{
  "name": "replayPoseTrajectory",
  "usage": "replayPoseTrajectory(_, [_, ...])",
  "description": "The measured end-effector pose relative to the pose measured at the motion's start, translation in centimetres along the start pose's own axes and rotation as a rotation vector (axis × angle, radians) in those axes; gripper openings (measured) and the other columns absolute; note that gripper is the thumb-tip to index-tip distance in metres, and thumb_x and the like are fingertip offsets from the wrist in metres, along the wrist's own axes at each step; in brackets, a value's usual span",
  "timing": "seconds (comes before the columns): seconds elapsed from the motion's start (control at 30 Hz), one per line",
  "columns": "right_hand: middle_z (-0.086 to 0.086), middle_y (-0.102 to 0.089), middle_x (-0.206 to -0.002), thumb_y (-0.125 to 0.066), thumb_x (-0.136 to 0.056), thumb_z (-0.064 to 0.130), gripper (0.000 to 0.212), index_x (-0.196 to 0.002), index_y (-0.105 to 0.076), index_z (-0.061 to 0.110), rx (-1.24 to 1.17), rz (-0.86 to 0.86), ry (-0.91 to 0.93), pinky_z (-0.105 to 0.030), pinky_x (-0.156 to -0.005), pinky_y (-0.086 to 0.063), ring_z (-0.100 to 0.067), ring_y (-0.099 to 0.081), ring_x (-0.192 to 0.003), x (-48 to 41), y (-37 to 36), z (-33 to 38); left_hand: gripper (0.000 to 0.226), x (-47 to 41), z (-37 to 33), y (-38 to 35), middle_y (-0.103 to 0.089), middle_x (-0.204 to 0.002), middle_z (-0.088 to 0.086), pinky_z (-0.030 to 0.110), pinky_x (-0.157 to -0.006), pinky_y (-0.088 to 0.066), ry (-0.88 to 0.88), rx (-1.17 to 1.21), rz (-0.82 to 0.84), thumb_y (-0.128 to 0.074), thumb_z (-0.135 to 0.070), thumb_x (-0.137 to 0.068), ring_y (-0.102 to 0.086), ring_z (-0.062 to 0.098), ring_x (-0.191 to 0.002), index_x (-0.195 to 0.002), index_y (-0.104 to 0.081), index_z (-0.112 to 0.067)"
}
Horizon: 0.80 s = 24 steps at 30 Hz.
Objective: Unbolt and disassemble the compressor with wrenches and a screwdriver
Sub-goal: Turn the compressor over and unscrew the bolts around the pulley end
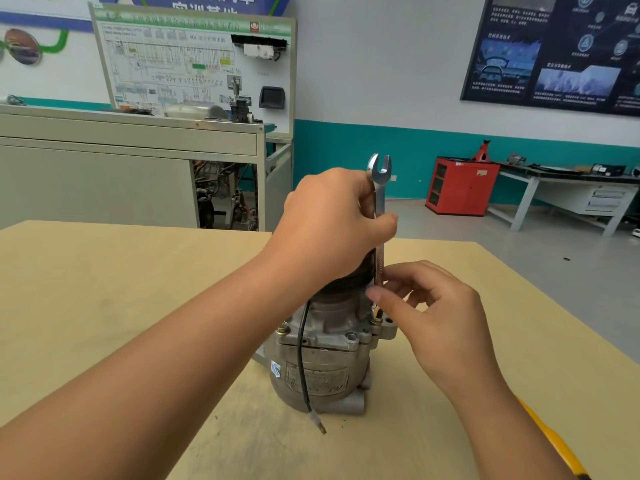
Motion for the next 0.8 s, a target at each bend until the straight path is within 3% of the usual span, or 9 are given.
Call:
replayPoseTrajectory(0.17, [0.008,-0.063,-0.07,-0.075,-0.075,0.003,0.014,-0.078,-0.071,0.016,0.036,-0.012,0.059,-0.01,-0.06,-0.043,-0.005,-0.056,-0.069,0.0,0.0,0.0,0.032,0.0,-0.2,-0.3,-0.048,-0.058,-0.007,0.031,-0.069,-0.032,0.005,-0.015,0.039,-0.063,-0.033,-0.085,-0.046,0.014,-0.062,-0.061,-0.045,-0.022])
replayPoseTrajectory(0.3, [0.005,-0.064,-0.071,-0.073,-0.076,-0.002,0.014,-0.08,-0.072,0.011,0.041,-0.017,0.097,-0.016,-0.061,-0.048,-0.01,-0.058,-0.069,0.2,-0.1,0.1,0.022,-0.1,-0.6,-0.8,-0.067,-0.074,-0.004,0.035,-0.078,-0.048,-0.064,0.08,0.152,-0.066,-0.039,-0.085,-0.061,0.016,-0.077,-0.077,-0.065,-0.018])
replayPoseTrajectory(0.43, [0.01,-0.066,-0.067,-0.068,-0.08,0.0,0.03,-0.072,-0.066,0.029,-0.039,-0.005,0.029,-0.011,-0.062,-0.047,-0.006,-0.061,-0.065,0.3,0.0,-0.3,0.014,0.1,-1.0,-1.2,-0.074,-0.084,-0.006,0.033,-0.079,-0.05,-0.131,0.183,0.322,-0.066,-0.037,-0.085,-0.067,0.012,-0.083,-0.081,-0.07,-0.024])
replayPoseTrajectory(0.53, [0.016,-0.067,-0.068,-0.067,-0.082,0.0,0.034,-0.072,-0.064,0.032,-0.1,0.032,-0.043,-0.009,-0.062,-0.044,-0.003,-0.061,-0.065,0.2,0.0,-0.8,0.012,-0.4,-0.8,-1.3,-0.073,-0.078,-0.009,0.023,-0.074,-0.05,-0.145,0.153,0.298,-0.066,-0.037,-0.086,-0.065,0.004,-0.075,-0.079,-0.066,-0.028])
replayPoseTrajectory(0.6, [0.013,-0.069,-0.071,-0.067,-0.082,0.001,0.03,-0.075,-0.063,0.03,-0.142,0.035,-0.073,-0.011,-0.064,-0.045,-0.004,-0.062,-0.066,0.1,0.1,-1.0,0.019,-0.7,-0.9,-1.2,-0.065,-0.063,-0.013,0.015,-0.059,-0.045,-0.16,0.092,0.246,-0.067,-0.04,-0.085,-0.058,-0.002,-0.061,-0.07,-0.06,-0.029])
replayPoseTrajectory(0.8, [0.015,-0.064,-0.073,-0.072,-0.073,0.021,0.017,-0.081,-0.062,0.031,-0.044,0.024,-0.024,-0.01,-0.064,-0.04,-0.002,-0.058,-0.074,0.3,-0.1,-0.6,0.034,-0.8,-0.9,-1.2,-0.055,-0.057,-0.009,0.028,-0.066,-0.034,-0.137,0.013,0.082,-0.065,-0.035,-0.085,-0.048,0.007,-0.059,-0.059,-0.047,-0.023])
Point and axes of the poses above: each hand's wrist, its own x-axis away from the middle knuckle, its own y-axis out of the back of the hand, z = x × y, the point moved 6 cm from there along -x, towards the middle knuckle
